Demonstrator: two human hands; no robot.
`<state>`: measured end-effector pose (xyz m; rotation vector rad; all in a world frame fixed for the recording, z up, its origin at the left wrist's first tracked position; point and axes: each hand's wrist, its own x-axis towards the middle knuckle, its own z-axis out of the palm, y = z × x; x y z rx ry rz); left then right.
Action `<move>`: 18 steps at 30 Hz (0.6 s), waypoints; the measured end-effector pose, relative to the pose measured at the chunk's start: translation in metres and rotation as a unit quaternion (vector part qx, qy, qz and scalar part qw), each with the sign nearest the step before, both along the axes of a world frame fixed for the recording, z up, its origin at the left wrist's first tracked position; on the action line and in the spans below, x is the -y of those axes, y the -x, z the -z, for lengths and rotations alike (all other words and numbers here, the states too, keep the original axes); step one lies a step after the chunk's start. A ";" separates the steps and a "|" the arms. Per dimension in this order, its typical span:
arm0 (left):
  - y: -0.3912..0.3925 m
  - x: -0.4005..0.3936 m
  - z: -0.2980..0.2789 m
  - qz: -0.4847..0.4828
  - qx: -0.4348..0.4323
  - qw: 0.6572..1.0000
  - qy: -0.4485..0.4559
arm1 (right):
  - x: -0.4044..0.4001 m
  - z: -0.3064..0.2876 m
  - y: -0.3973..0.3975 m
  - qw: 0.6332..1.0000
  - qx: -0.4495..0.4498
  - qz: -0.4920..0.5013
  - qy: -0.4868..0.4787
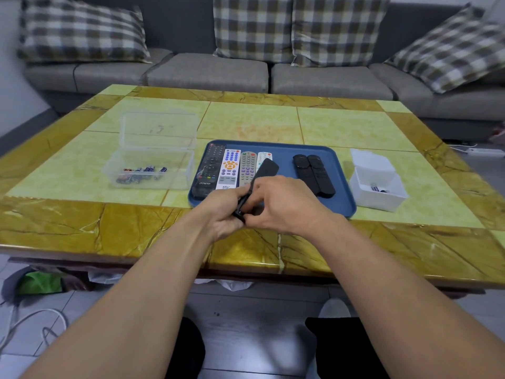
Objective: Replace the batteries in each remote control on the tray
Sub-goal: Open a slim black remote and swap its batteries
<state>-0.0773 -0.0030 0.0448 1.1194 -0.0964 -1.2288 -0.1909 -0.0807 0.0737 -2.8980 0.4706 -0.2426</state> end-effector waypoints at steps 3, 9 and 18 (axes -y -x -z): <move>-0.001 0.002 -0.001 -0.020 -0.025 0.999 0.017 | -0.003 0.001 -0.001 0.999 0.026 -0.012 0.041; -0.006 0.003 0.000 -0.038 -0.043 0.998 0.009 | -0.008 0.004 -0.005 0.995 0.051 -0.036 0.078; -0.010 0.005 0.000 -0.034 -0.044 0.998 0.019 | -0.007 0.013 -0.010 0.989 0.096 -0.038 0.107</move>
